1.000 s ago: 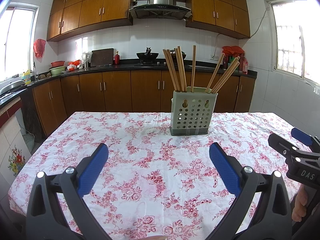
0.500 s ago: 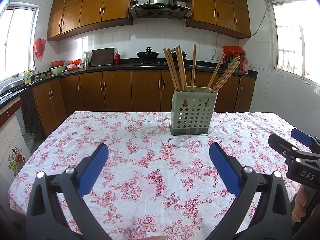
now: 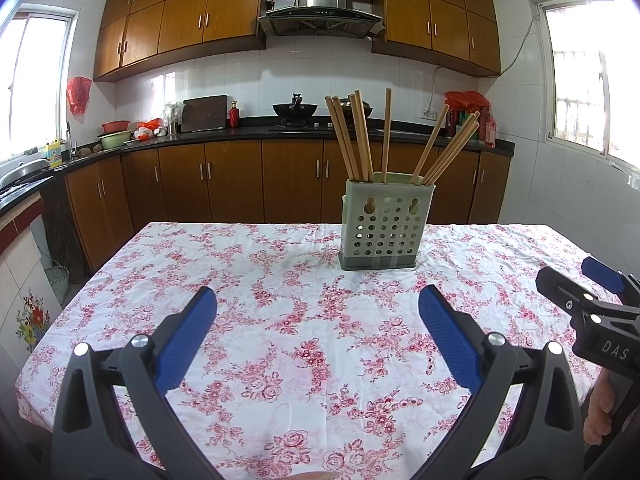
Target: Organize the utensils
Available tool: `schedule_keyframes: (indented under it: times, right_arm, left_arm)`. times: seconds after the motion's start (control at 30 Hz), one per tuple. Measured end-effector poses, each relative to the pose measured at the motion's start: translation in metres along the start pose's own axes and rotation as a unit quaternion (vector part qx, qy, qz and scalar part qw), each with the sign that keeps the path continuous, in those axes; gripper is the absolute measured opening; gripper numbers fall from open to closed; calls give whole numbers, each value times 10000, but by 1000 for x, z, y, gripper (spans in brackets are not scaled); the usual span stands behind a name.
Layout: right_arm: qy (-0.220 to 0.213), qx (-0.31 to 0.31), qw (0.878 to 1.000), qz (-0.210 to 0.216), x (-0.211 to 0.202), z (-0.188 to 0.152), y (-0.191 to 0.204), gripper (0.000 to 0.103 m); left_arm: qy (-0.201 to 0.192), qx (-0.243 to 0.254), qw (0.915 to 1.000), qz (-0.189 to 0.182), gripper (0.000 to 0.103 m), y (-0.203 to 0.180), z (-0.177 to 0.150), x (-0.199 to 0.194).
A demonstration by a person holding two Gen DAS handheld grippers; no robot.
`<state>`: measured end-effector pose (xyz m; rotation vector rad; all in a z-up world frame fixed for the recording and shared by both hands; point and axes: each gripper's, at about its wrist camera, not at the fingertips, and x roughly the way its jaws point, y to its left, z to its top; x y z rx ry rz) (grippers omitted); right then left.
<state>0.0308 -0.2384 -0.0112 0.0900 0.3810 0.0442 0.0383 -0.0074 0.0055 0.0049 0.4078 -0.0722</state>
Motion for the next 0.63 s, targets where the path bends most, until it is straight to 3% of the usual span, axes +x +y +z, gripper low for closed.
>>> schedule_keyframes:
  times: [0.63]
  right_arm:
    - [-3, 11, 10000, -5, 0, 0, 0, 101]
  left_arm:
    - [11, -46, 10000, 36, 99, -3, -3, 0]
